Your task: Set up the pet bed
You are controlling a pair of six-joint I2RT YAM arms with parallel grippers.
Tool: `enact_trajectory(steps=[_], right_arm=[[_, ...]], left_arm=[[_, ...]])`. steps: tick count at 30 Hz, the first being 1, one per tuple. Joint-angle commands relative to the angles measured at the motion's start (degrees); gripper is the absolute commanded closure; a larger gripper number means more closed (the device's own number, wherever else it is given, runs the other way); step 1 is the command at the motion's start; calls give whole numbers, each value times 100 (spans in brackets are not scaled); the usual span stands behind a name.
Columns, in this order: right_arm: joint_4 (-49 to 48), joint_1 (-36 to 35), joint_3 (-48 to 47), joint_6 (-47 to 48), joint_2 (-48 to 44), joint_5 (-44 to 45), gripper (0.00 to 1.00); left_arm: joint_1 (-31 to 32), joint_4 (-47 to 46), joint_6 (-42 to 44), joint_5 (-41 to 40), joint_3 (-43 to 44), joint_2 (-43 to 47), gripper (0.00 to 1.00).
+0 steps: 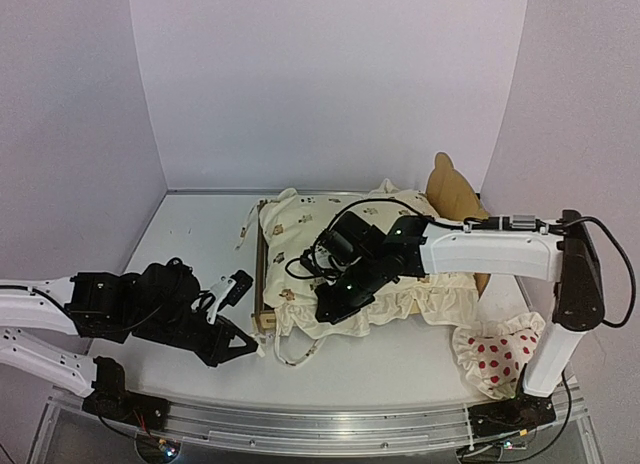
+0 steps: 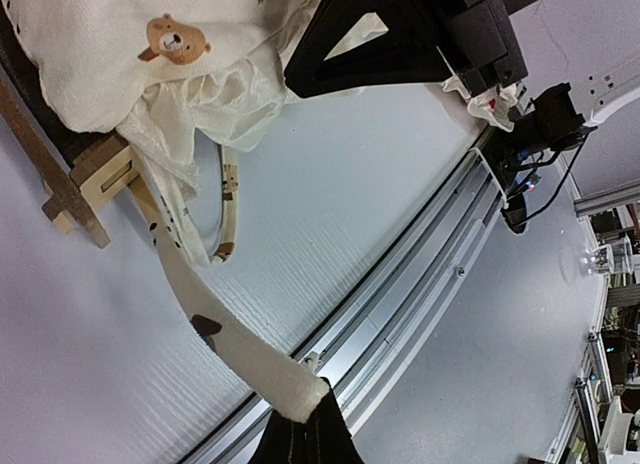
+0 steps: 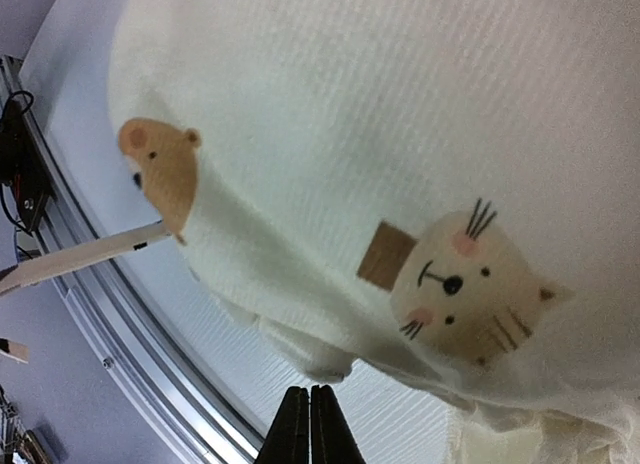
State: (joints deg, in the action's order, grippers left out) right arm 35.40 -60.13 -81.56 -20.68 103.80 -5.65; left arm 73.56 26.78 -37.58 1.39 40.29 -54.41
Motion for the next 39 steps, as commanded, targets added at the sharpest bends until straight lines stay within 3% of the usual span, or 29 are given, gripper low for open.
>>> enact_trajectory(steps=[1,10,26,31,39], right_arm=[[-227,21,-142,29,430,378,95],[-218,298,-721,300,961,878,98],[-206,950,-1658,473,1648,389,98],[-207,950,-1370,470,1342,35,97],[-244,807,-527,350,612,-619,85]], left_arm=[[26,-401,-53,-40,-207,-94,100],[26,-607,-224,-315,-501,-246,100],[18,-1036,-184,-852,-697,-742,100],[17,-1132,-263,-774,-812,-865,100],[17,-1484,-456,-546,-1033,-1084,100]])
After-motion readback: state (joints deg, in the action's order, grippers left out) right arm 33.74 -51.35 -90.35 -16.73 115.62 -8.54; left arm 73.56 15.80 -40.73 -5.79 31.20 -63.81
